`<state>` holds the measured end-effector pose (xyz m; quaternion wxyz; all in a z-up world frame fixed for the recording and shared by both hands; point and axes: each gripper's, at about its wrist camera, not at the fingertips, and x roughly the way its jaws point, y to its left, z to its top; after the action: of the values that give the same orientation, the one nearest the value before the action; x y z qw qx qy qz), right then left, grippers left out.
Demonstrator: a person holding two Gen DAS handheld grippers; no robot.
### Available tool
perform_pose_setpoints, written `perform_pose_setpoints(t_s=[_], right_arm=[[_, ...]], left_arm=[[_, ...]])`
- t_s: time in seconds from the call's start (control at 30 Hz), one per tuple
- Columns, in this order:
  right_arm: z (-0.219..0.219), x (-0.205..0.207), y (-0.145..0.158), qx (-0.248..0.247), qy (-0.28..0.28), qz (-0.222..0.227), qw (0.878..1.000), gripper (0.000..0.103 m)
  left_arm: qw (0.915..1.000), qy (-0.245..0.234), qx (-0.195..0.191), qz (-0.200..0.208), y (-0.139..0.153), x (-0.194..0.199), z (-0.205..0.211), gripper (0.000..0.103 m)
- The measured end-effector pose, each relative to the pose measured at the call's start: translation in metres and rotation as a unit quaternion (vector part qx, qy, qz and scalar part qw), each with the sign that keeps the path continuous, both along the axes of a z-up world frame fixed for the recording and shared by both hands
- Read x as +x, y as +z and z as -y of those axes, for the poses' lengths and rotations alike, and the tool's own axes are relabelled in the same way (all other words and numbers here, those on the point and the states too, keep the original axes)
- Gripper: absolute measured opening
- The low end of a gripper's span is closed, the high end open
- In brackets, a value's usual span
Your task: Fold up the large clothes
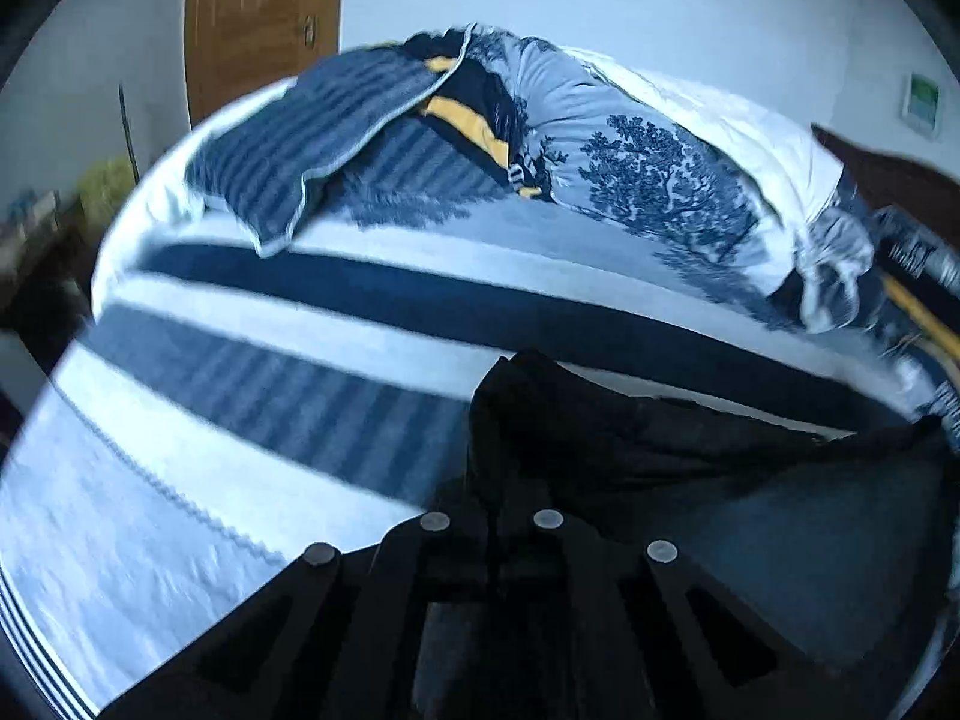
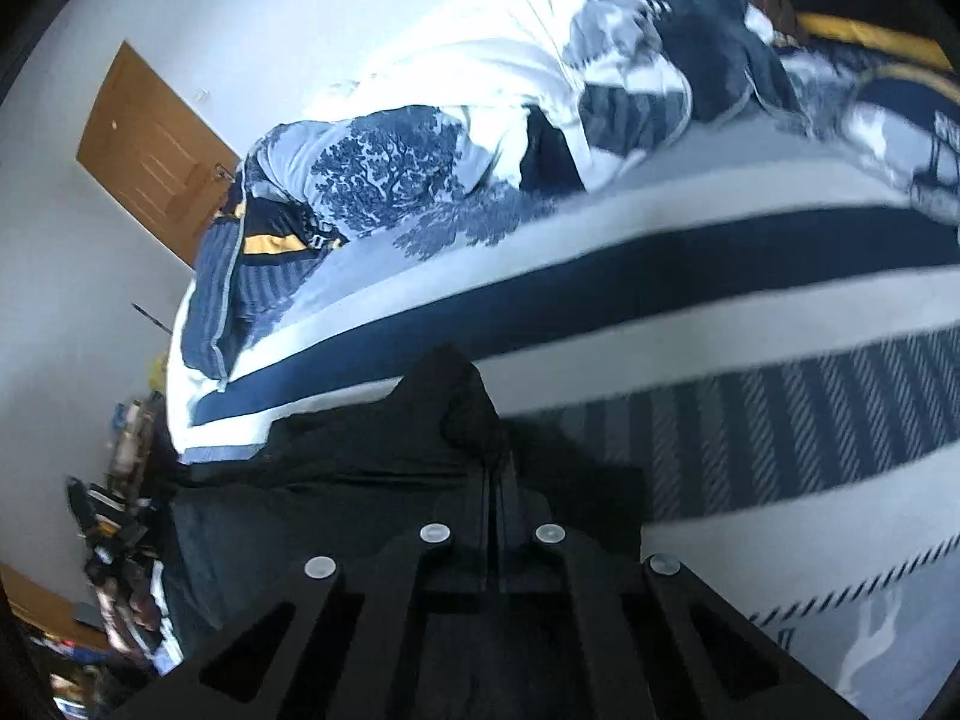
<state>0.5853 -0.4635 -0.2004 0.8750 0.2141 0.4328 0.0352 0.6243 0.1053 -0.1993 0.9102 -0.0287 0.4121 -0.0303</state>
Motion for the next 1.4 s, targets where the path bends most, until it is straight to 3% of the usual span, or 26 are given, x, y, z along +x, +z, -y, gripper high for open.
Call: perform_pose_setpoints(t_s=[0.13,0.23,0.4,0.53,0.63,0.67,0.7,0.73,0.77,0.8,0.83,0.87,0.9,1.0,1.07,1.1,1.13,1.17,1.2,1.3,1.4], right_arm=[[-0.007,0.034,-0.021,-0.046,-0.014,-0.035,0.998,0.001],[-0.013,0.059,-0.065,-0.068,-0.015,-0.089,0.994,0.001],[-0.029,0.072,-0.102,-0.078,-0.019,-0.102,0.992,0.001],[-0.025,0.075,-0.108,-0.084,-0.036,-0.107,0.99,0.001],[-0.02,0.075,-0.105,-0.144,-0.065,-0.13,0.979,0.001],[-0.015,0.07,-0.098,-0.163,-0.081,-0.131,0.975,0.006],[-0.008,0.058,-0.085,-0.164,-0.095,-0.118,0.975,0.009],[-0.001,0.041,-0.07,-0.15,-0.106,-0.097,0.978,0.011],[0.004,0.025,-0.058,-0.134,-0.114,-0.079,0.981,0.024],[0.008,0.002,-0.045,-0.113,-0.122,-0.056,0.984,0.059],[0.011,-0.028,-0.031,-0.094,-0.134,-0.026,0.986,0.081],[0.01,-0.064,-0.019,-0.078,-0.148,0.011,0.986,0.094],[0.005,-0.104,-0.012,-0.06,-0.155,0.037,0.985,0.094],[-0.016,-0.196,-0.028,0.019,-0.171,0.079,0.982,0.094],[-0.04,-0.25,-0.065,0.066,-0.166,0.058,0.982,0.094],[-0.051,-0.264,-0.082,0.073,-0.161,0.026,0.984,0.094],[-0.058,-0.271,-0.095,0.081,-0.166,-0.019,0.983,0.094],[-0.061,-0.276,-0.102,0.119,-0.16,-0.032,0.979,0.094],[-0.066,-0.276,-0.104,0.157,-0.136,-0.02,0.978,0.094],[-0.081,-0.274,-0.1,0.144,-0.108,-0.007,0.984,0.094],[-0.081,-0.268,-0.106,0.186,-0.098,-0.001,0.978,0.094]], left_arm=[[0.9979,0.005,0.06,-0.021,-0.028,0.027,0.015,0.002],[0.9931,0.004,0.107,-0.049,-0.062,0.043,0.03,0.002],[0.9895,0.011,0.13,-0.063,-0.094,0.055,0.038,0.003],[0.991,0.017,0.116,-0.065,-0.097,0.057,0.031,0.007],[0.9958,0.03,0.069,-0.052,-0.073,0.048,0.006,0.008],[0.9978,0.04,0.041,-0.035,-0.06,0.039,-0.008,0.014],[0.9981,0.055,0.021,-0.017,-0.044,0.026,-0.025,0.034],[0.9973,0.07,0.019,-0.008,-0.034,0.015,-0.036,0.048],[0.9955,0.09,0.026,0.008,-0.02,-0.004,-0.048,0.076],[0.9936,0.104,0.032,0.03,-0.009,-0.025,-0.059,0.081],[0.991,0.114,0.035,0.06,0.005,-0.058,-0.069,0.081],[0.9892,0.122,0.036,0.073,0.011,-0.085,-0.075,0.082],[0.989,0.124,0.031,0.074,0.011,-0.108,-0.079,0.084],[0.9929,0.1,-0.048,0.044,-0.016,-0.196,-0.088,0.085],[0.9909,0.103,-0.086,0.011,-0.045,-0.235,-0.087,0.085],[0.988,0.103,-0.114,-0.012,-0.065,-0.256,-0.083,0.085],[0.9842,0.109,-0.137,-0.029,-0.079,-0.268,-0.079,0.085],[0.9798,0.115,-0.158,-0.042,-0.091,-0.279,-0.076,0.085],[0.9768,0.119,-0.171,-0.053,-0.098,-0.286,-0.072,0.085],[0.9773,0.111,-0.176,-0.038,-0.091,-0.291,-0.059,0.085],[0.9755,0.096,-0.193,-0.044,-0.09,-0.287,-0.058,0.085]])
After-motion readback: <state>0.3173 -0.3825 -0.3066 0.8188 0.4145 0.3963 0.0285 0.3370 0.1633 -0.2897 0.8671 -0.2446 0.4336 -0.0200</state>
